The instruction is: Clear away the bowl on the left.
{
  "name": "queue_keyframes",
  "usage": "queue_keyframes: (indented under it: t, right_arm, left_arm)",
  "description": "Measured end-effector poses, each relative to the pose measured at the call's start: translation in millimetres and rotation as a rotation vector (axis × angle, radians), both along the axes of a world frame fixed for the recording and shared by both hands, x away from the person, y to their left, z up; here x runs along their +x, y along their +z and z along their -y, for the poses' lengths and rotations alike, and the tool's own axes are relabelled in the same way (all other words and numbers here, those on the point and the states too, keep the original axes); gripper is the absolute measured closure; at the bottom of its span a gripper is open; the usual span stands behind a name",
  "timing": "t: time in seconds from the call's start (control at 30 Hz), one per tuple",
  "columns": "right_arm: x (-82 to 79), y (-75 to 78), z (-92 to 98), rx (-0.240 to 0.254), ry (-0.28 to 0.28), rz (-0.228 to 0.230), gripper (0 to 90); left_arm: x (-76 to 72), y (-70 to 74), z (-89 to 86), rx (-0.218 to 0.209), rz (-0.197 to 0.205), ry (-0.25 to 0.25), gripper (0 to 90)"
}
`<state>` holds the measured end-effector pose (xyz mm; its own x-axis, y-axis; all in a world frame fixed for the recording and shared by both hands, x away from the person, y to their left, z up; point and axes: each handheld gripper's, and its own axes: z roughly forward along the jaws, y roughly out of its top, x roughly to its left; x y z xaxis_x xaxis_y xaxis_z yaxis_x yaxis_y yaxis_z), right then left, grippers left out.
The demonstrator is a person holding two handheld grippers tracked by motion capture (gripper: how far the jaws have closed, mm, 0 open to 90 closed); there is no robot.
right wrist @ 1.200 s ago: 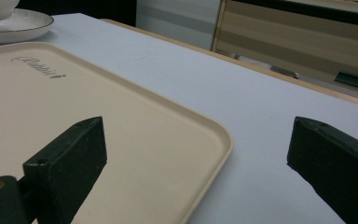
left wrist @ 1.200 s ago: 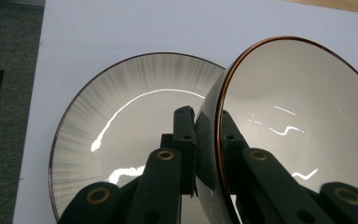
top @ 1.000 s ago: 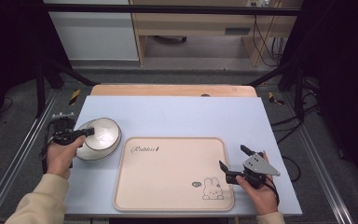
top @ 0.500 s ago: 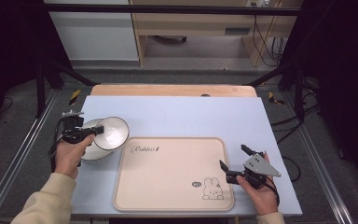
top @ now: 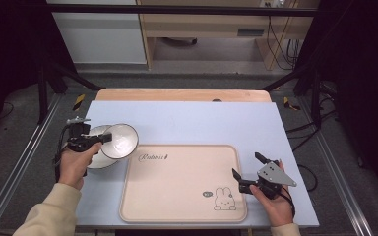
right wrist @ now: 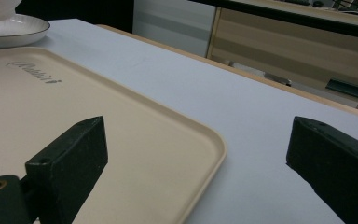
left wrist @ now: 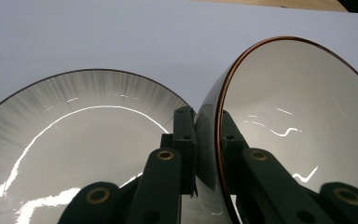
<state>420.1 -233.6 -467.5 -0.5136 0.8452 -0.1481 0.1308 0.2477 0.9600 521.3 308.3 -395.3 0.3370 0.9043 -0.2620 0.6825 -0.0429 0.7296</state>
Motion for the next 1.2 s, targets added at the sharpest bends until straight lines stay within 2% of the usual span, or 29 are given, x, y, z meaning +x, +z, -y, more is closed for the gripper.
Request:
queue_keyframes:
  t: [0.5,1.1,1.2]
  right_arm:
    - [0.1,-0.1,0.1,0.007,0.0,0.0,5.1]
    - [0.4,-0.4,0.4,-0.003,0.0,0.01,5.1]
    - [0.4,0.5,1.5,0.001,0.001,0.016,5.1]
  left_arm:
    - [-2.1,4.7,12.7,-0.007,0.005,-0.035,82.0]
    - [-8.7,4.6,41.4,0.003,-0.004,-0.128,82.1]
    - [-8.7,2.7,50.2,0.017,-0.012,-0.155,82.0]
